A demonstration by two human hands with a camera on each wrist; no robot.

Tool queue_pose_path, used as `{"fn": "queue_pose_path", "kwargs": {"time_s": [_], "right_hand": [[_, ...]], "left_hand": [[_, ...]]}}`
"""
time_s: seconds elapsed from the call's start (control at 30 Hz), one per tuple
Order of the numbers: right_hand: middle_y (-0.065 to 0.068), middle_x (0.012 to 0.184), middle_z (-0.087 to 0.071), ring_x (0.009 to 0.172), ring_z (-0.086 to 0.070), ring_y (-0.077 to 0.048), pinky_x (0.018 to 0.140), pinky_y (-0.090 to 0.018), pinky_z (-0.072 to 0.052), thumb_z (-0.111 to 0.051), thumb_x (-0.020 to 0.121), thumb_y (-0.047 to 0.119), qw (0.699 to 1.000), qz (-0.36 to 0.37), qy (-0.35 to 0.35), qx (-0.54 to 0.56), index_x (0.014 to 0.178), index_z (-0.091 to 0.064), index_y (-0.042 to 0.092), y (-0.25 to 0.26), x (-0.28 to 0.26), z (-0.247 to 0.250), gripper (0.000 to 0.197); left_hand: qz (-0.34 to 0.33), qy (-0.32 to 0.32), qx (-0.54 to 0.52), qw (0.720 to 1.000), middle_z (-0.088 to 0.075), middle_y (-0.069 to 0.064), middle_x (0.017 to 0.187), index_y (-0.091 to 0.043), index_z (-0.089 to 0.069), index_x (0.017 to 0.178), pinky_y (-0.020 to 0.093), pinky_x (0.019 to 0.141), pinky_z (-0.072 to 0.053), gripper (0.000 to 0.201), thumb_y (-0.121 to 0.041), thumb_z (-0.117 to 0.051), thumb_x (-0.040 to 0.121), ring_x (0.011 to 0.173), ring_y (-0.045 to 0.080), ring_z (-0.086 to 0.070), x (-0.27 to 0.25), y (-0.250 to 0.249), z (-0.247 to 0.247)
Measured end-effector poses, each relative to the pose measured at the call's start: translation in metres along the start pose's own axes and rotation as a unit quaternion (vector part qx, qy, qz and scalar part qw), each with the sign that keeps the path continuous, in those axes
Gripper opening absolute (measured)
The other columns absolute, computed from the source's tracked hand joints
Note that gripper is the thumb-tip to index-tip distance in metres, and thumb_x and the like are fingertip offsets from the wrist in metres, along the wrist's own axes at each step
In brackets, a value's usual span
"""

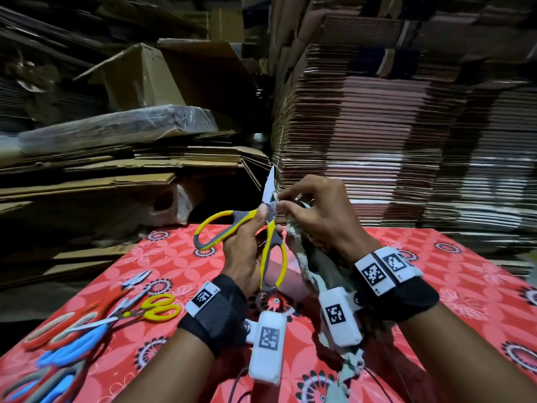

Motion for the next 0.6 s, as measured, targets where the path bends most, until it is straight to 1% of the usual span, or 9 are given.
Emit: {"fn": "queue_pose_path", "kwargs": {"time_s": [0.07, 0.13, 0.2, 0.27, 0.33, 0.4, 0.43, 0.53, 0.6], "right_hand": [[0.012, 0.085, -0.075, 0.077, -0.064, 0.008, 0.07, -0.006, -0.045, -0.086, 0.081, 0.021, 1.0, -0.027, -0.009, 0.004, 0.094, -0.084, 0.021, -0.009, 0.002, 0.007, 0.013], [0.01, 0.084, -0.075, 0.073, -0.064, 0.01, 0.068, -0.005, -0.045, -0.086, 0.081, 0.021, 0.999, -0.031, -0.018, 0.001, 0.094, -0.084, 0.02, -0.008, 0.001, 0.01, 0.013], [0.011, 0.082, -0.076, 0.073, -0.068, 0.005, 0.066, -0.007, -0.047, -0.086, 0.081, 0.018, 0.999, -0.024, 0.011, 0.023, 0.092, -0.085, 0.019, 0.001, -0.002, 0.003, 0.011], [0.01, 0.081, -0.078, 0.075, -0.072, 0.002, 0.067, -0.015, -0.053, -0.086, 0.08, 0.016, 0.998, -0.024, 0.038, 0.049, 0.09, -0.085, 0.019, 0.006, -0.004, -0.004, 0.01], [0.01, 0.083, -0.079, 0.076, -0.072, 0.002, 0.069, -0.015, -0.053, -0.087, 0.081, 0.02, 0.997, -0.039, 0.028, 0.055, 0.092, -0.085, 0.019, 0.002, -0.001, 0.0, 0.011], [0.01, 0.085, -0.079, 0.077, -0.072, 0.004, 0.07, -0.01, -0.052, -0.087, 0.082, 0.022, 0.998, -0.046, 0.013, 0.047, 0.094, -0.085, 0.019, -0.003, -0.001, 0.005, 0.012], [0.01, 0.086, -0.079, 0.077, -0.071, 0.004, 0.07, -0.009, -0.051, -0.086, 0.083, 0.022, 0.998, -0.044, 0.008, 0.037, 0.095, -0.085, 0.018, -0.001, -0.003, 0.005, 0.012], [0.008, 0.086, -0.079, 0.075, -0.07, 0.002, 0.067, -0.008, -0.049, -0.085, 0.084, 0.022, 1.0, -0.024, 0.004, 0.019, 0.095, -0.085, 0.017, 0.008, -0.009, 0.0, 0.012], [0.009, 0.085, -0.079, 0.077, -0.071, 0.001, 0.066, -0.008, -0.049, -0.085, 0.083, 0.021, 0.999, -0.021, 0.016, 0.021, 0.094, -0.085, 0.018, 0.01, -0.009, -0.003, 0.011]], "left_hand": [[-0.004, -0.007, -0.001, 1.0, -0.073, 0.024, 0.087, -0.007, -0.082, 0.093, 0.056, 0.096, -0.057, 0.026, -0.03, -0.087, 0.082, 0.075, 0.034, -0.07, 0.002, -0.002, 0.003], [-0.007, -0.01, 0.009, 1.0, -0.071, 0.02, 0.08, -0.009, -0.081, 0.088, 0.05, 0.088, -0.056, 0.019, -0.028, -0.082, 0.088, 0.067, 0.029, -0.068, 0.002, -0.004, 0.003], [-0.002, -0.004, 0.004, 1.0, -0.07, 0.021, 0.082, -0.009, -0.081, 0.086, 0.052, 0.089, -0.055, 0.019, -0.028, -0.08, 0.09, 0.072, 0.032, -0.066, -0.001, -0.005, -0.001], [0.001, 0.003, -0.011, 1.0, -0.068, 0.022, 0.085, -0.006, -0.082, 0.093, 0.057, 0.094, -0.054, 0.021, -0.027, -0.079, 0.09, 0.08, 0.034, -0.063, -0.004, -0.007, -0.005], [0.003, -0.001, 0.004, 1.0, -0.069, 0.021, 0.082, -0.005, -0.08, 0.096, 0.051, 0.085, -0.056, 0.024, -0.028, -0.078, 0.091, 0.072, 0.032, -0.065, -0.007, -0.009, -0.006], [-0.006, -0.011, 0.019, 1.0, -0.07, 0.02, 0.076, -0.005, -0.079, 0.092, 0.043, 0.074, -0.056, 0.023, -0.028, -0.078, 0.091, 0.061, 0.028, -0.065, -0.007, -0.013, -0.003], [-0.008, -0.014, 0.02, 1.0, -0.07, 0.02, 0.075, -0.005, -0.079, 0.09, 0.042, 0.072, -0.056, 0.023, -0.028, -0.079, 0.091, 0.06, 0.028, -0.065, -0.007, -0.013, -0.002], [-0.006, -0.014, 0.007, 1.0, -0.069, 0.023, 0.079, -0.004, -0.08, 0.091, 0.051, 0.083, -0.056, 0.023, -0.027, -0.079, 0.091, 0.065, 0.031, -0.066, -0.007, -0.01, -0.002], [-0.007, -0.018, 0.001, 1.0, -0.071, 0.026, 0.084, -0.002, -0.08, 0.097, 0.054, 0.085, -0.058, 0.024, -0.025, -0.08, 0.09, 0.071, 0.033, -0.067, -0.009, -0.01, -0.002]]}}
Point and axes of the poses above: each hand's wrist, its own x-axis towards the middle knuckle, its own z-axis out of the back of the hand, y = z × x, the point moved 10 cm from there along x, towards the middle knuckle
